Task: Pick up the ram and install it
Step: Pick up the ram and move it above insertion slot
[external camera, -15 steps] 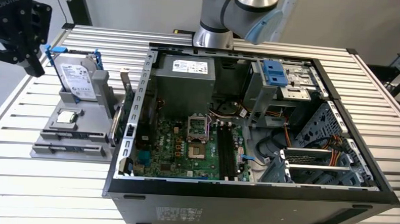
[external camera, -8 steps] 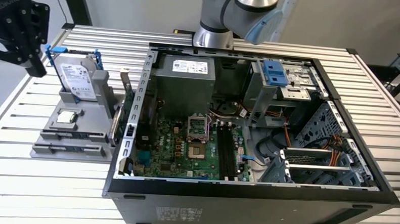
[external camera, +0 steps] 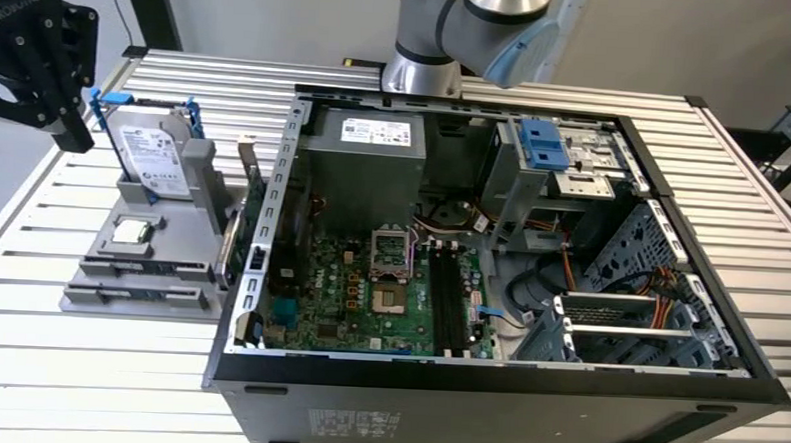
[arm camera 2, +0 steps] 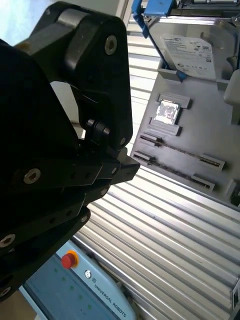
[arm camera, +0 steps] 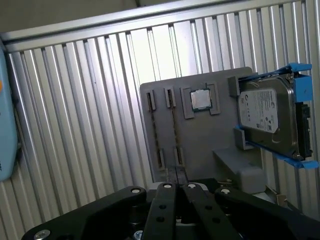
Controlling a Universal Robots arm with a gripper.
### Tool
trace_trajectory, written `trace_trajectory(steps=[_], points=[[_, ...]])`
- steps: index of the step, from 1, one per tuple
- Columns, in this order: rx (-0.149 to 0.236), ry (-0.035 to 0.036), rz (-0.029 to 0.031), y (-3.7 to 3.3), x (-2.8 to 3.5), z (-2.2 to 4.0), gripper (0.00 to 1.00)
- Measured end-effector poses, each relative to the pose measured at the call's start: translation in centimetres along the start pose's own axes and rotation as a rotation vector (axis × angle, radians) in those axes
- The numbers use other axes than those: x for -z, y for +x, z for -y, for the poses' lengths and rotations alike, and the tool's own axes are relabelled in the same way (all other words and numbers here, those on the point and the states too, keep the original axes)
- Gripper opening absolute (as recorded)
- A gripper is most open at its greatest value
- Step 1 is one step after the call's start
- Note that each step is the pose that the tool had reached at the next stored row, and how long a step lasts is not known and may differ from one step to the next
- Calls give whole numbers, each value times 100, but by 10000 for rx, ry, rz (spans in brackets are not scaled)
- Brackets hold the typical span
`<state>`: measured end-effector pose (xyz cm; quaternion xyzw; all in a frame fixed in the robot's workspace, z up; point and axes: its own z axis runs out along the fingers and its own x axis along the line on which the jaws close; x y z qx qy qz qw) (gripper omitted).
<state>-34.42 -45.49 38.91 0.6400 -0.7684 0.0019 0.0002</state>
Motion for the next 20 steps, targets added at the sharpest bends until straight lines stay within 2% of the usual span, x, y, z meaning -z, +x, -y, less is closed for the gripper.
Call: trace_trajectory(steps=[8,10,17,20], points=[[16,0,0,0,0,0,0],[40,-5,-16,-3,0,1,0],[1210,-1,-14,-3,-1,-1,0],[1285,-1,-14,-3,-1,-2,0]])
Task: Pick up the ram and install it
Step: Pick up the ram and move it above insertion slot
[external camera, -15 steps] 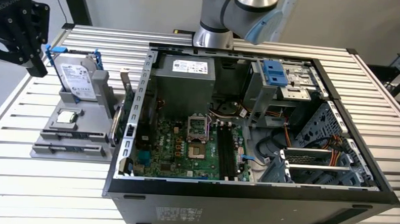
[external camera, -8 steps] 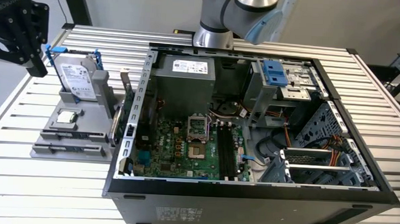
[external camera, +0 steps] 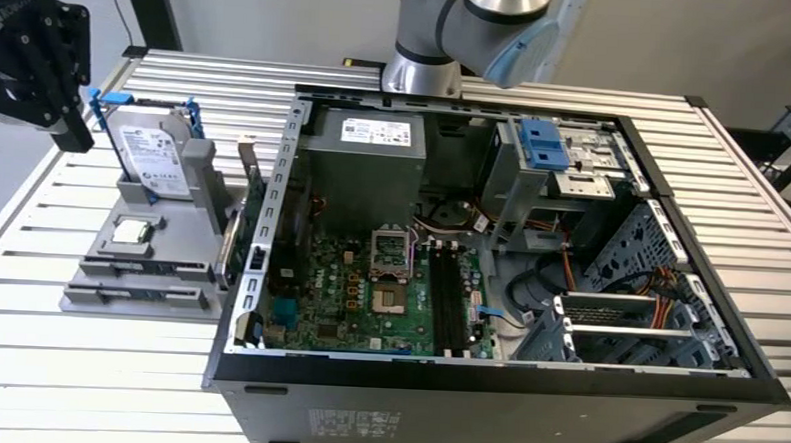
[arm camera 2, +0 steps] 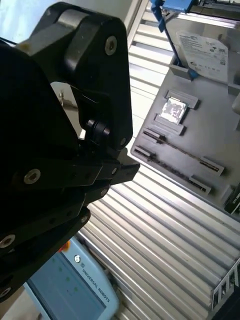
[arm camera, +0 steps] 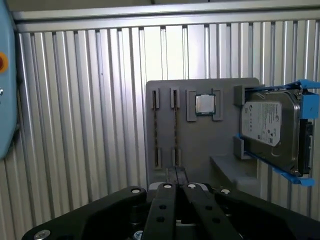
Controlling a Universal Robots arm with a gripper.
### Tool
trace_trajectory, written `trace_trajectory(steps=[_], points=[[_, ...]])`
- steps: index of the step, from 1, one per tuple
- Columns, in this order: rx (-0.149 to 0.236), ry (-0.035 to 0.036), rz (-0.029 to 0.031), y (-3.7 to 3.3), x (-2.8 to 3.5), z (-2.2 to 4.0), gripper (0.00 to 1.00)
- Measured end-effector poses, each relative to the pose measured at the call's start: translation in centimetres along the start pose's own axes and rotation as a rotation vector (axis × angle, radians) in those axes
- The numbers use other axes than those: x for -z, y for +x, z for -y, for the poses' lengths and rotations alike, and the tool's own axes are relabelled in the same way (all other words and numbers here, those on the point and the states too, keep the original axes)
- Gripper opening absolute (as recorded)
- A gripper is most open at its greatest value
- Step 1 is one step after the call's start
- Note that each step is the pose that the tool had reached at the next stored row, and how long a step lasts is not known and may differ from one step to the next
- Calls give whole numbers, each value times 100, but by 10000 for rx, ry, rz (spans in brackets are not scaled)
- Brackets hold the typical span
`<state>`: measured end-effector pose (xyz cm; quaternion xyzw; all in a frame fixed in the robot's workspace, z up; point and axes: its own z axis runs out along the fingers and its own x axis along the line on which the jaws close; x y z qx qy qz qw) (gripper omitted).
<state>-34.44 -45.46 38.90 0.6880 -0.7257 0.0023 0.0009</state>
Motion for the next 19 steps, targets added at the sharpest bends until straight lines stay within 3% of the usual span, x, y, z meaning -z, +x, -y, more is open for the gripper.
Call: trace_trajectory(steps=[3,4,19], points=[[31,0,0,0,0,0,0],[42,0,0,0,0,0,100],[182,2,-1,0,0,0,100]])
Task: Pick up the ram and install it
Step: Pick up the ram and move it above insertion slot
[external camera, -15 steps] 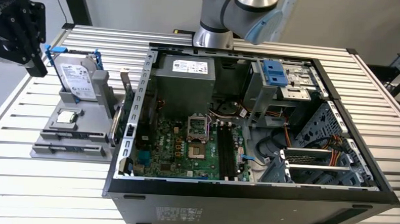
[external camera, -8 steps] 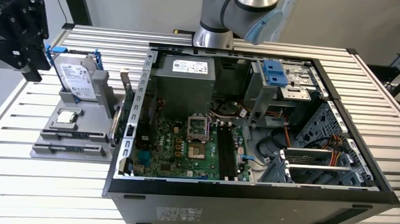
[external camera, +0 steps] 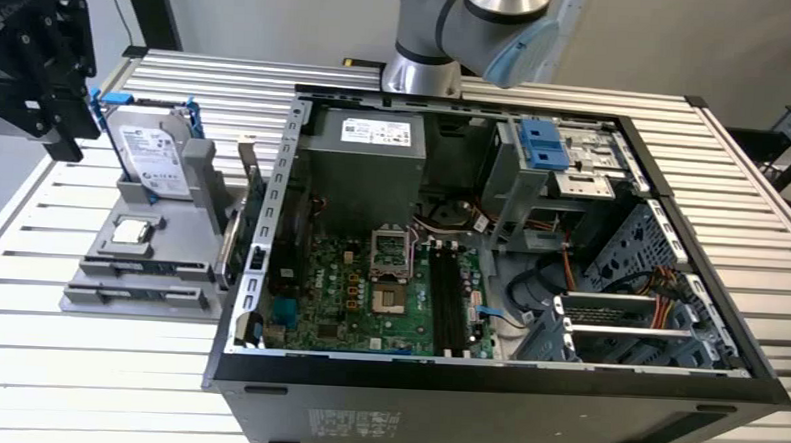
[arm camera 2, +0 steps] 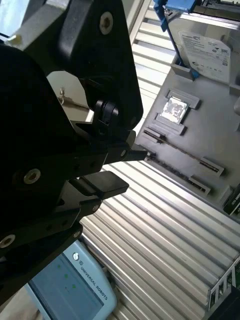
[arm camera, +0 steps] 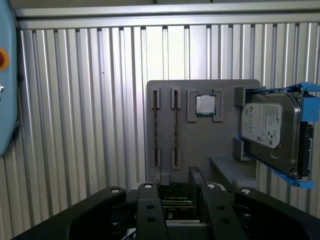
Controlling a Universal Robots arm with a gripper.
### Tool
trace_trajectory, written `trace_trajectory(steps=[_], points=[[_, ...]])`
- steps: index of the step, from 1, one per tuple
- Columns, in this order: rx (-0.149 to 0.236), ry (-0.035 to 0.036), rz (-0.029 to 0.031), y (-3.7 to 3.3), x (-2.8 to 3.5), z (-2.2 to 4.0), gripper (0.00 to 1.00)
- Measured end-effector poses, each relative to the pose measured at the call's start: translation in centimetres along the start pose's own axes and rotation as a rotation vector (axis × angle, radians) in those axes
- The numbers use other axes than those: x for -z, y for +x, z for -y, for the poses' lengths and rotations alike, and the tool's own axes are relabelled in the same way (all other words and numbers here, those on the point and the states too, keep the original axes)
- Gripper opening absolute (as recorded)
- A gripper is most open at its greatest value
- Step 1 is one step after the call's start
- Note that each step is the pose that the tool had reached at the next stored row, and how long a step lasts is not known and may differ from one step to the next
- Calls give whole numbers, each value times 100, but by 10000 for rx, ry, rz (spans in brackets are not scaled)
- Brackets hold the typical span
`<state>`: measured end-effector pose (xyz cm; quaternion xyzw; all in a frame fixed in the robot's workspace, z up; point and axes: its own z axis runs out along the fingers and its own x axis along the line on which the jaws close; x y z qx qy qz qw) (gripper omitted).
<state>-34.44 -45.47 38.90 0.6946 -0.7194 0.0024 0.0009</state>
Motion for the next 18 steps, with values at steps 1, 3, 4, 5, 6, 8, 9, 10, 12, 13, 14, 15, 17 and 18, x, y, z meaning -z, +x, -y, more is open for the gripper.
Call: trace_trajectory(steps=[1,3,4,5,6,8,9,10,12,13,14,15,17,18], points=[[0,-1,-1,0,-3,0,100],[1,0,0,0,-29,0,100],[22,-1,-1,0,-47,-1,100],[119,4,2,0,-65,-2,100],[240,5,3,0,-83,-2,100],[514,7,5,-1,-119,-4,100],[630,7,5,-1,-138,-4,100],[637,7,5,-1,-156,-9,100],[655,6,4,0,-192,-17,100],[672,6,4,0,-208,-23,100],[685,7,5,1,-229,-30,100],[698,7,4,3,-246,-35,100],[731,7,5,9,-283,-41,100],[751,8,5,13,-301,-41,100]])
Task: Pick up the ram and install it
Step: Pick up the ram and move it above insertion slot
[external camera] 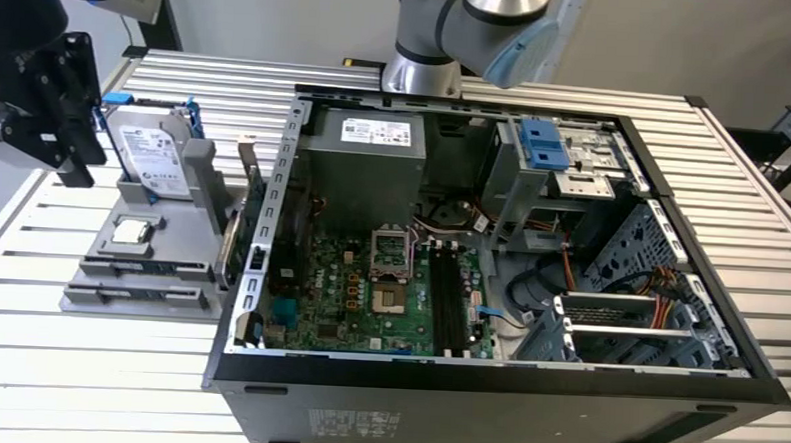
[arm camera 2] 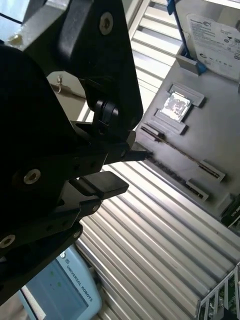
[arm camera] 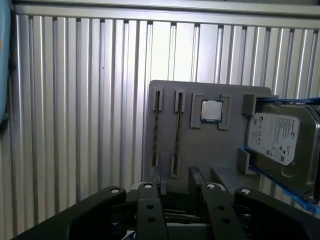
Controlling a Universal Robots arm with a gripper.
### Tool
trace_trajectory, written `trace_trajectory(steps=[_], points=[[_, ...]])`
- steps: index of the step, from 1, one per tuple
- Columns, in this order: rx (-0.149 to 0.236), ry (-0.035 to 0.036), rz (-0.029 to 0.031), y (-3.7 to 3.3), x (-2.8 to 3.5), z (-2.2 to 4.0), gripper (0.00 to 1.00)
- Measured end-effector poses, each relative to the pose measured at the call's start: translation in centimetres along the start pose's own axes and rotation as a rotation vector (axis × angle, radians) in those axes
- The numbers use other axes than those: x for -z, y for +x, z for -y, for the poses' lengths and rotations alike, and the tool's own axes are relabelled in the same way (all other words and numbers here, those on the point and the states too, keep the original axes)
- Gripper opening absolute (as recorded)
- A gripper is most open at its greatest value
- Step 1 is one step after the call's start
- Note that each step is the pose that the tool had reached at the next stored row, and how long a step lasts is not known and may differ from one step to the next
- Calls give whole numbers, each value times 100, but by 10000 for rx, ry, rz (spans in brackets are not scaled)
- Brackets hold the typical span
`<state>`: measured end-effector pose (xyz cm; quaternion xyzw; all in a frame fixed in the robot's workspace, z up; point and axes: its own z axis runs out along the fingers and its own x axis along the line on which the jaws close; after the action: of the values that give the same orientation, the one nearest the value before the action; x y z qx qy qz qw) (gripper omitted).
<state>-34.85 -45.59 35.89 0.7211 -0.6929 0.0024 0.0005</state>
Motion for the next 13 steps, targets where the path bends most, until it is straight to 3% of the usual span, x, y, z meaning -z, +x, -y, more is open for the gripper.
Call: trace_trajectory(steps=[8,13], points=[[122,-1,0,19,-146,-3,100],[121,-1,0,51,-237,-54,100]])
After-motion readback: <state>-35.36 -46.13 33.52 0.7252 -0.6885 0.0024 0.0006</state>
